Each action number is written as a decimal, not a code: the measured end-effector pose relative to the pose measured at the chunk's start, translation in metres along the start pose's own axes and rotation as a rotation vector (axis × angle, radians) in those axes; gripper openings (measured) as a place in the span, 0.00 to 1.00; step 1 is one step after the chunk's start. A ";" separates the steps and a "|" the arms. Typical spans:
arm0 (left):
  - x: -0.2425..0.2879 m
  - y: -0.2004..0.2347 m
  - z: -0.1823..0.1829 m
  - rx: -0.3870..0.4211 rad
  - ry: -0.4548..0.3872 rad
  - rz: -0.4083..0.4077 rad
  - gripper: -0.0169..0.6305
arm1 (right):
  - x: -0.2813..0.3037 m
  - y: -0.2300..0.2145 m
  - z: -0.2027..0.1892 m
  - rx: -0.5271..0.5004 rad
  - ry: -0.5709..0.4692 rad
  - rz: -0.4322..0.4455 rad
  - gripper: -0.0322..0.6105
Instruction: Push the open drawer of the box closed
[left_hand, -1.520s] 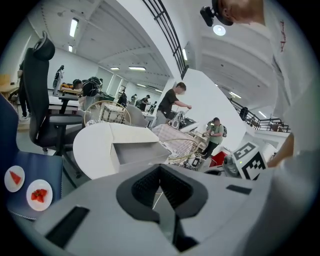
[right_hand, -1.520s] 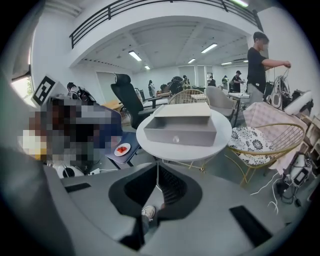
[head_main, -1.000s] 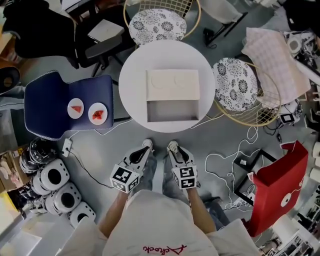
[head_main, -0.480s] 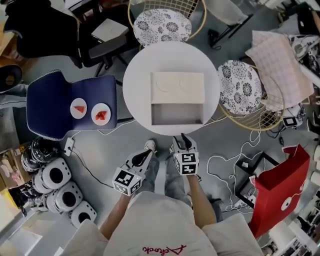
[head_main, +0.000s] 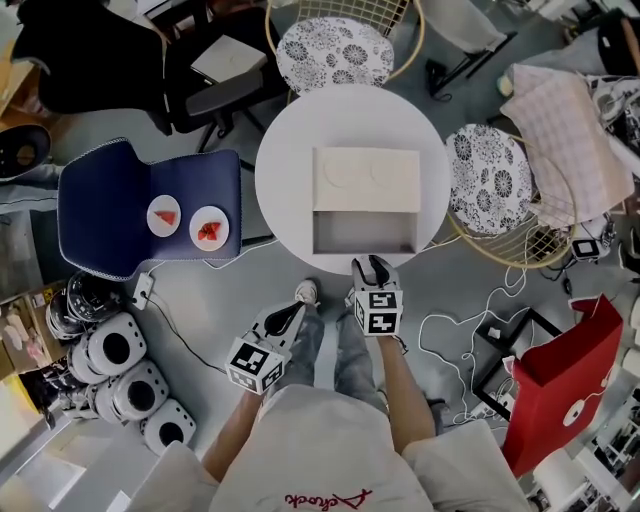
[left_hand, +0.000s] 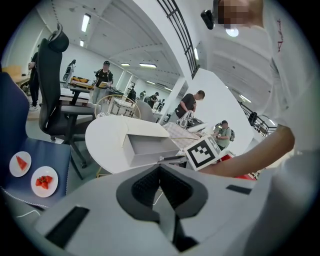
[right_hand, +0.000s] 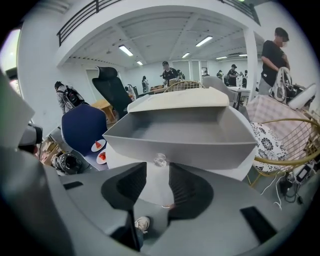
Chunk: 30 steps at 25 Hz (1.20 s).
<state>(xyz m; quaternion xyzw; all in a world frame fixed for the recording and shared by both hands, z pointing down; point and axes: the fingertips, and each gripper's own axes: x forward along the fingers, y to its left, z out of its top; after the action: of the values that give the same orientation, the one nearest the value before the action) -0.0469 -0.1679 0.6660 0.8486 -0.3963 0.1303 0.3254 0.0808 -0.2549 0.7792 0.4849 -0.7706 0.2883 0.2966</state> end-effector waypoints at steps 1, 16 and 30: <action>-0.001 0.001 0.000 -0.001 0.001 0.001 0.05 | 0.001 -0.001 0.000 -0.005 0.005 -0.011 0.27; 0.000 0.008 0.002 -0.018 0.002 0.000 0.05 | 0.003 -0.001 0.007 -0.021 0.041 -0.043 0.16; -0.003 0.014 0.002 -0.035 -0.004 0.015 0.05 | 0.024 -0.012 0.031 -0.048 0.033 -0.046 0.16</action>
<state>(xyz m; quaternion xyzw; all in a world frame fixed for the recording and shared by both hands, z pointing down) -0.0592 -0.1741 0.6689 0.8400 -0.4056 0.1243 0.3384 0.0779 -0.2952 0.7783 0.4906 -0.7608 0.2708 0.3275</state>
